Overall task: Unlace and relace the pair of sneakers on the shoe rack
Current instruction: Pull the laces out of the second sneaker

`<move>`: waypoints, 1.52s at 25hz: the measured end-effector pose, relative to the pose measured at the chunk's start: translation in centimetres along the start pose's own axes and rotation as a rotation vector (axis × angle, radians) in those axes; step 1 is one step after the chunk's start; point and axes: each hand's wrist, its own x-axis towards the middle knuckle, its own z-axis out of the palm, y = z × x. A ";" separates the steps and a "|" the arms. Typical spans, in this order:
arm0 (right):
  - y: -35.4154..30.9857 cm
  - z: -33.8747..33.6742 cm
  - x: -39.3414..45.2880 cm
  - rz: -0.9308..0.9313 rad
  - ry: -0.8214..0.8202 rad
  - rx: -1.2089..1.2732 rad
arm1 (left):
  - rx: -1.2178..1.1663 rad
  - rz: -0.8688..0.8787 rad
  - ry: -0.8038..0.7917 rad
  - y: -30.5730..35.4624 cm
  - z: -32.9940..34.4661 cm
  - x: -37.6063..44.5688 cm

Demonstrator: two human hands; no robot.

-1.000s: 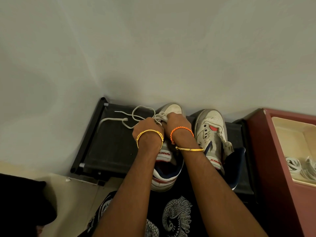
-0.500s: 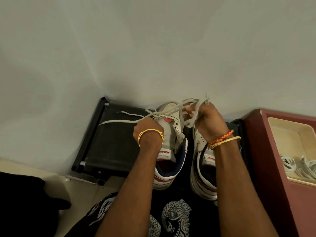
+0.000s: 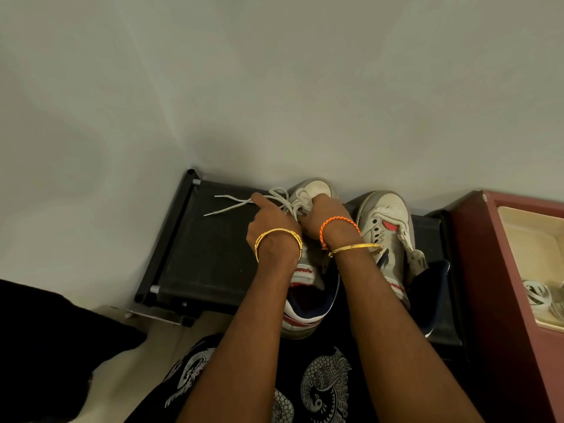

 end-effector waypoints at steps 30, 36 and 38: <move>1.5 -1.7 -1.1 -0.136 -0.122 0.243 | 0.171 0.050 -0.055 0.0 0.0 0.4; 2.8 -6.6 -4.7 -0.114 -0.223 0.631 | 0.137 0.039 -0.048 -0.2 0.0 0.2; 2.5 -6.4 -4.7 -0.161 -0.176 0.887 | 0.137 0.043 -0.040 -0.2 0.0 0.2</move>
